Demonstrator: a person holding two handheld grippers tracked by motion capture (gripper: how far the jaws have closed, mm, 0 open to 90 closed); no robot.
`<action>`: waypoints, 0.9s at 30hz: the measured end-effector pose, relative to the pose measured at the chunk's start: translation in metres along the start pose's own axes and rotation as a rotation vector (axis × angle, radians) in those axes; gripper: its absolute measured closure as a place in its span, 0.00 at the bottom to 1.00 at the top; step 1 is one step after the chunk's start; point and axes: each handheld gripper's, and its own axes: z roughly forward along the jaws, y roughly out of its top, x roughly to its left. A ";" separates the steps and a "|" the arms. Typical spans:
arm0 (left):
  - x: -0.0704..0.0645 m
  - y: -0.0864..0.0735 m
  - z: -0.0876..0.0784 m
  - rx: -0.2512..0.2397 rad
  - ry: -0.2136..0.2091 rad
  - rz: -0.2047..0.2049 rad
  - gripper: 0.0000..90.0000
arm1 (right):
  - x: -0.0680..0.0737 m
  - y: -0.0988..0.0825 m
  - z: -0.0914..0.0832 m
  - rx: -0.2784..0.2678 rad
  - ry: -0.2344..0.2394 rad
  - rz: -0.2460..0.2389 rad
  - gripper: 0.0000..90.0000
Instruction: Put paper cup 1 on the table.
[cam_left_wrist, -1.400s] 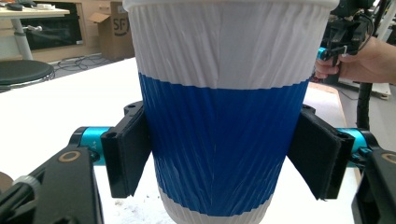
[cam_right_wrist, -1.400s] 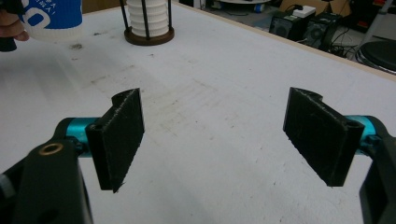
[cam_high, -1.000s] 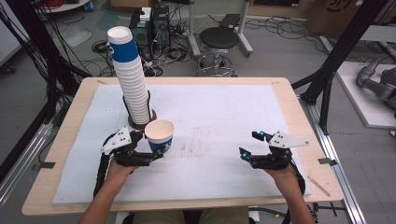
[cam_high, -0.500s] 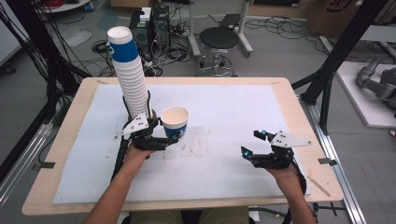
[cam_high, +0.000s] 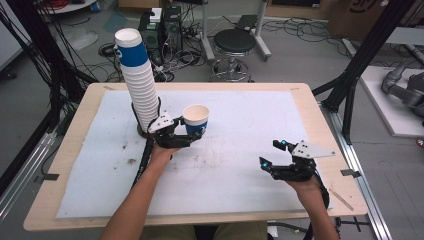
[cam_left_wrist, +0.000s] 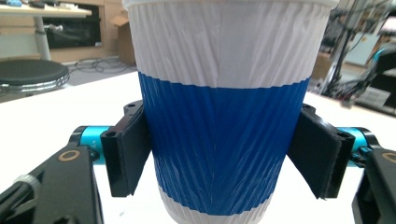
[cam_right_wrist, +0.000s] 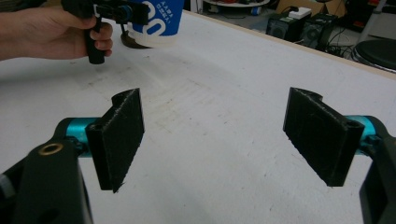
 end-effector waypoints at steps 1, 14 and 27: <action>0.001 -0.001 0.005 0.018 0.013 0.006 0.30 | 0.000 0.000 0.000 -0.001 0.001 0.007 0.23; 0.009 -0.008 0.024 0.150 0.129 0.006 0.30 | 0.000 0.001 0.001 -0.005 0.009 0.003 0.23; 0.003 -0.005 0.031 0.305 0.167 0.043 0.30 | 0.000 0.001 -0.003 -0.008 0.006 0.009 0.23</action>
